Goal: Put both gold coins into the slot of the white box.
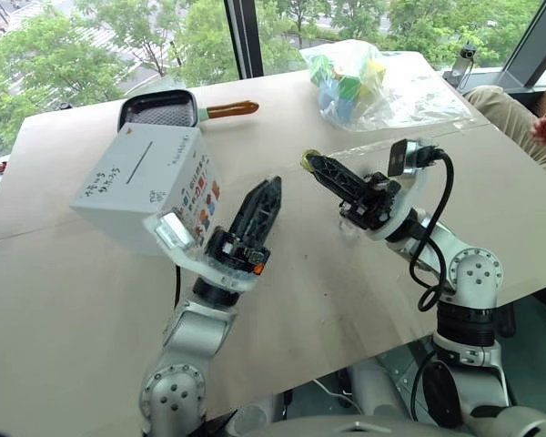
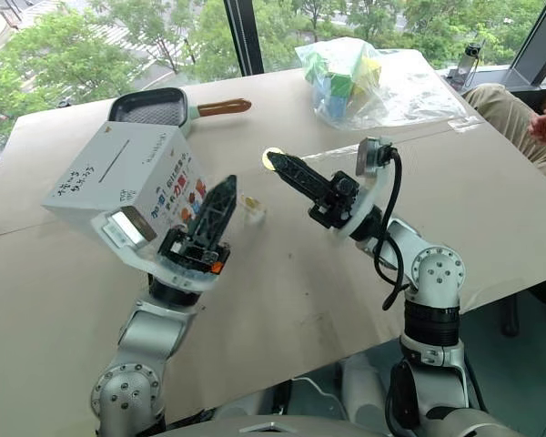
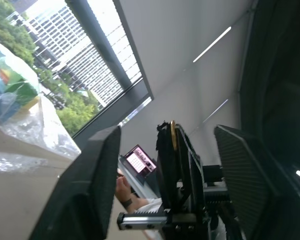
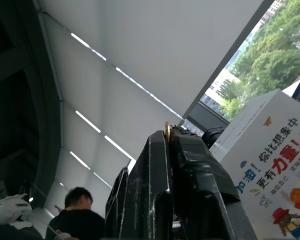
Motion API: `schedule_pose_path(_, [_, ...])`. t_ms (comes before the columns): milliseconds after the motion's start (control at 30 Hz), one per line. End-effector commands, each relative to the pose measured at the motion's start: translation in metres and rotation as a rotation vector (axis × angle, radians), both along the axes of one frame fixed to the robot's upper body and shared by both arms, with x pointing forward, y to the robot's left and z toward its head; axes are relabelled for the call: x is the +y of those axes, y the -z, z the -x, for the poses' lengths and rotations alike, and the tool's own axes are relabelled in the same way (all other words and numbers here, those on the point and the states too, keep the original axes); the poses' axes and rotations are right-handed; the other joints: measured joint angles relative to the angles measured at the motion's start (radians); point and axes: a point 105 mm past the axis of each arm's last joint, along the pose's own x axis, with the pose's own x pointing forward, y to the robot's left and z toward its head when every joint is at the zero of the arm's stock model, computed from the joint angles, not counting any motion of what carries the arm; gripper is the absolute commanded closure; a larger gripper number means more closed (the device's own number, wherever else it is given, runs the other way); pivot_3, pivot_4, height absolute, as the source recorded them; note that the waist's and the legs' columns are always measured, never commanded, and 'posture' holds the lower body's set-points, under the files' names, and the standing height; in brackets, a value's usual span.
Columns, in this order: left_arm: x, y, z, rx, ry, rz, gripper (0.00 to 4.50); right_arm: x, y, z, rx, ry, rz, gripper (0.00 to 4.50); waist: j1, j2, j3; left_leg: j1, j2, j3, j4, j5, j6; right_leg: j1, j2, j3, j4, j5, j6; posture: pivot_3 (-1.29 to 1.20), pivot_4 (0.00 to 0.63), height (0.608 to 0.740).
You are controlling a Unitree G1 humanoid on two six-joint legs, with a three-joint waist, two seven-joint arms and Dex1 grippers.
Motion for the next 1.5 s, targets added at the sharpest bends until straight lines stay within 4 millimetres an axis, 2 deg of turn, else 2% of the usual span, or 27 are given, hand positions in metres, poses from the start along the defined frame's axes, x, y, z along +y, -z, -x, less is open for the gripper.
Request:
schedule_pose_path(33, [-0.004, -0.012, 0.01, -0.065, 0.045, 0.017, 2.14, 0.005, -0.01, 0.009, -0.044, -0.049, -0.002, 4.5, 0.0, 0.0, 0.0, 0.0, 0.0, 0.0, 0.0, 0.0, 0.0, 0.0, 0.0, 0.0, 0.0, 0.0, 0.0, 0.0, 0.15, 0.721])
schedule_pose_path(333, [-0.008, -0.014, 0.013, -0.08, 0.075, 0.017, 2.14, 0.008, -0.007, 0.012, -0.044, -0.076, 0.014, 4.5, 0.001, 0.0, 0.0, 0.0, 0.0, 0.0, 0.0, 0.0, 0.0, 0.0, 0.0, 0.0, 0.0, 0.0, 0.0, 0.0, 0.15, 0.721])
schedule_pose_path(433, [-0.009, -0.014, 0.014, -0.084, 0.084, 0.021, 2.87, 0.008, -0.006, 0.013, -0.045, -0.079, 0.017, 4.5, 0.001, 0.0, 0.0, 0.0, 0.0, 0.0, 0.0, 0.0, 0.0, 0.0, 0.0, 0.0, 0.0, 0.0, 0.0, 0.0, 0.15, 0.721])
schedule_pose_path(467, [-0.009, -0.014, 0.014, -0.083, 0.086, 0.021, 3.48, 0.008, -0.006, 0.013, -0.045, -0.079, 0.019, 4.5, 0.001, 0.0, 0.0, 0.0, 0.0, 0.0, 0.0, 0.0, 0.0, 0.0, 0.0, 0.0, 0.0, 0.0, 0.0, 0.0, 0.15, 0.721])
schedule_pose_path(500, [-0.009, -0.014, 0.014, -0.083, 0.088, 0.02, 3.79, 0.008, -0.006, 0.013, -0.046, -0.08, 0.021, 4.5, 0.0, 0.0, 0.0, 0.0, 0.0, 0.0, 0.0, 0.0, 0.0, 0.0, 0.0, 0.0, 0.0, 0.0, 0.0, 0.0, 0.15, 0.721])
schedule_pose_path(533, [-0.01, -0.013, 0.013, -0.081, 0.092, 0.02, 3.9, 0.009, -0.006, 0.014, -0.047, -0.081, 0.023, 4.5, 0.001, 0.0, 0.0, 0.0, 0.0, 0.0, 0.0, 0.0, 0.0, 0.0, 0.0, 0.0, 0.0, 0.0, 0.0, 0.0, 0.15, 0.721])
schedule_pose_path(567, [-0.01, -0.013, 0.012, -0.077, 0.096, 0.021, 4.45, 0.009, -0.006, 0.014, -0.047, -0.082, 0.026, 4.5, 0.001, 0.0, 0.0, 0.0, 0.0, 0.0, 0.0, 0.0, 0.0, 0.0, 0.0, 0.0, 0.0, 0.0, 0.0, 0.0, 0.15, 0.721])
schedule_pose_path(1500, [-0.012, -0.003, 0.007, -0.007, 0.107, 0.009, 4.45, 0.01, -0.015, 0.026, -0.11, -0.138, 0.003, 4.5, 0.0, 0.0, 0.0, 0.0, 0.0, -0.001, 0.0, 0.0, 0.0, 0.0, 0.0, 0.0, -0.001, 0.0, 0.0, 0.0, 0.15, 0.721])
